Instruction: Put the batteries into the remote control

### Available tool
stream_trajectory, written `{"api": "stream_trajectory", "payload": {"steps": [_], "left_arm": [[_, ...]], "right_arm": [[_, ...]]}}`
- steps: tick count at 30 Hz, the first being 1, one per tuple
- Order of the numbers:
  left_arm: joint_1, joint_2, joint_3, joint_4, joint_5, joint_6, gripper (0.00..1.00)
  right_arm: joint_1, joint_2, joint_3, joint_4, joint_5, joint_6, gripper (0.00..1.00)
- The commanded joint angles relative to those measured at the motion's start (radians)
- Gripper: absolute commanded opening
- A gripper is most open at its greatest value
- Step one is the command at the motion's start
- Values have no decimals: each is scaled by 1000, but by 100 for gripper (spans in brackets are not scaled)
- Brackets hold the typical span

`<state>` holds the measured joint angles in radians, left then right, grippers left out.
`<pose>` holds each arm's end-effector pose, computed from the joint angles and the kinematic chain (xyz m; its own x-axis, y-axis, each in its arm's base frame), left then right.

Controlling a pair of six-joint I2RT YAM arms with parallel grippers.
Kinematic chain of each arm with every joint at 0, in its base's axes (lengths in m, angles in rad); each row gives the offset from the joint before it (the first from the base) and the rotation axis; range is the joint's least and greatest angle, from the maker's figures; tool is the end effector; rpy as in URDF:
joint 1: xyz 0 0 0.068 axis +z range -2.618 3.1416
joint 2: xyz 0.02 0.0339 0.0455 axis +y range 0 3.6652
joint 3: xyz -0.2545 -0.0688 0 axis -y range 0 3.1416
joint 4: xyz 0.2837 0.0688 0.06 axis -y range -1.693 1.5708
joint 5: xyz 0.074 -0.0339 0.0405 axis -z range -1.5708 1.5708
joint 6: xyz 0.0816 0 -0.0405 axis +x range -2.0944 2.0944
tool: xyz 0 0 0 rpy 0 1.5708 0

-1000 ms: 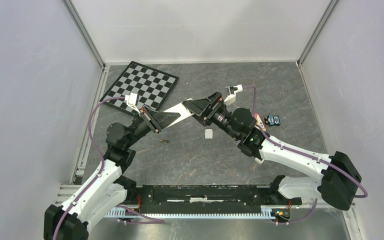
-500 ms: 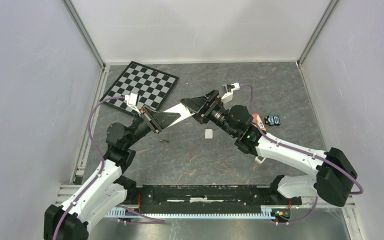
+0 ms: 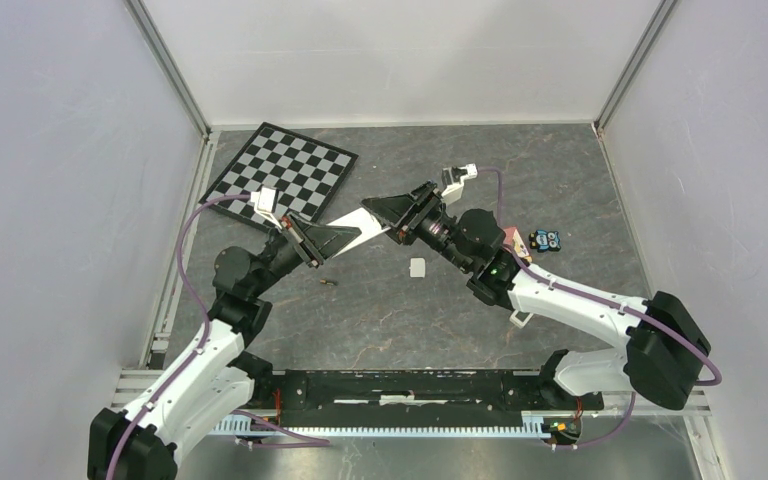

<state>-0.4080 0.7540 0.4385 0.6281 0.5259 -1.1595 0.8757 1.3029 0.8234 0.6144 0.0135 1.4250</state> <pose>0.2227 -0.1409 0.3012 -0.6036 -0.6027 -0.5219 0.5712 0.1298 -0.8105 0.2482 0.2959 0.3022 -0.7388 0.6588 -0.1422 -0.1955 -0.0077 0.9807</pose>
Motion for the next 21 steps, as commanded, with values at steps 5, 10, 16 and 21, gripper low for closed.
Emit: {"api": "stream_trajectory", "payload": {"steps": [5, 10, 16, 21], "left_arm": [[-4, -14, -9, 97, -25, -128, 2], [-4, -13, -6, 134, -33, -181, 2], [-4, -13, -6, 145, -42, -206, 2], [-3, -16, -7, 141, -37, -226, 2]], "right_arm": [[-4, 13, 14, 85, -57, 7, 41], [-4, 12, 11, 86, -64, -6, 34], [-4, 7, -3, 90, -64, -17, 23], [-17, 14, -17, 152, -86, -54, 46]]}}
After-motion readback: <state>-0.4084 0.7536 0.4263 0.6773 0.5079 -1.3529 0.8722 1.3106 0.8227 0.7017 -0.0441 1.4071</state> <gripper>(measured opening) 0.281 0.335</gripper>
